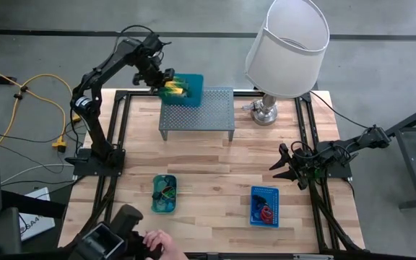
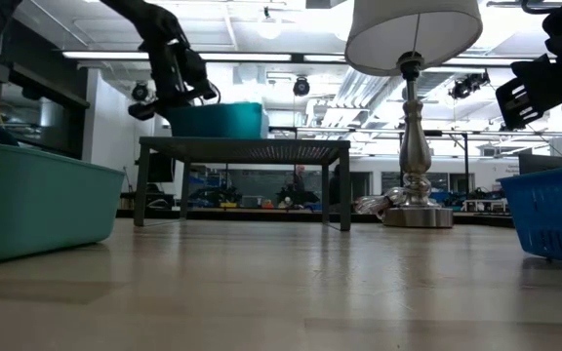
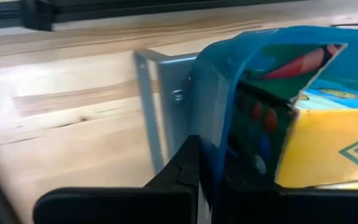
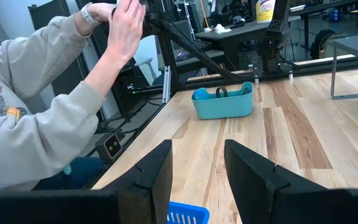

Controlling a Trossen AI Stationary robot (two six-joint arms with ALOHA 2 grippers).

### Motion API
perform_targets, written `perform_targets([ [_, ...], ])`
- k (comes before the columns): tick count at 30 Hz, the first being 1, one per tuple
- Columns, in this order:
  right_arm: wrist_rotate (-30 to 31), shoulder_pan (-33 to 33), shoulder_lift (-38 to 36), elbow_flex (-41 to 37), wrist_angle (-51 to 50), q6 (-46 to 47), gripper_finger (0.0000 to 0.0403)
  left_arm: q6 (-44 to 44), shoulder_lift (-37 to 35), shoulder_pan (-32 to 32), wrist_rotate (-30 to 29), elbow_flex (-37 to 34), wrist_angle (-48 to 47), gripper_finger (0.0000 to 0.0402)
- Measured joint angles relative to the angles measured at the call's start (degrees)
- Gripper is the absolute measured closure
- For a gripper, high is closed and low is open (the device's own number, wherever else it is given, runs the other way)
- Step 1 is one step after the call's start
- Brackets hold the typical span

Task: Pick & Place Office Desk Supplies
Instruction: Put the light blue bin with box of crayons on the shelf

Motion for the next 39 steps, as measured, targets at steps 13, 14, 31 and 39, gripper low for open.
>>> perform_targets([
  [13,0.0,0.0,0.0,0.0,0.0,0.0,0.0269,-1.6,0.1,-1.7,-2.5,0.2,-0.8,0.0401],
  [14,0.0,0.0,0.0,0.0,0.0,0.0,0.0269,-2.0,0.1,-1.9,-2.7,0.2,-0.8,0.0401],
  [31,0.0,0.0,0.0,0.0,0.0,0.0,0.0269,-9.4,0.1,-3.3,-5.6,0.2,-0.7,0.0401],
  [39,0.0,0.0,0.0,0.0,0.0,0.0,0.0269,-9.9,0.1,-3.8,-5.2,0.2,-0.7,0.0398],
])
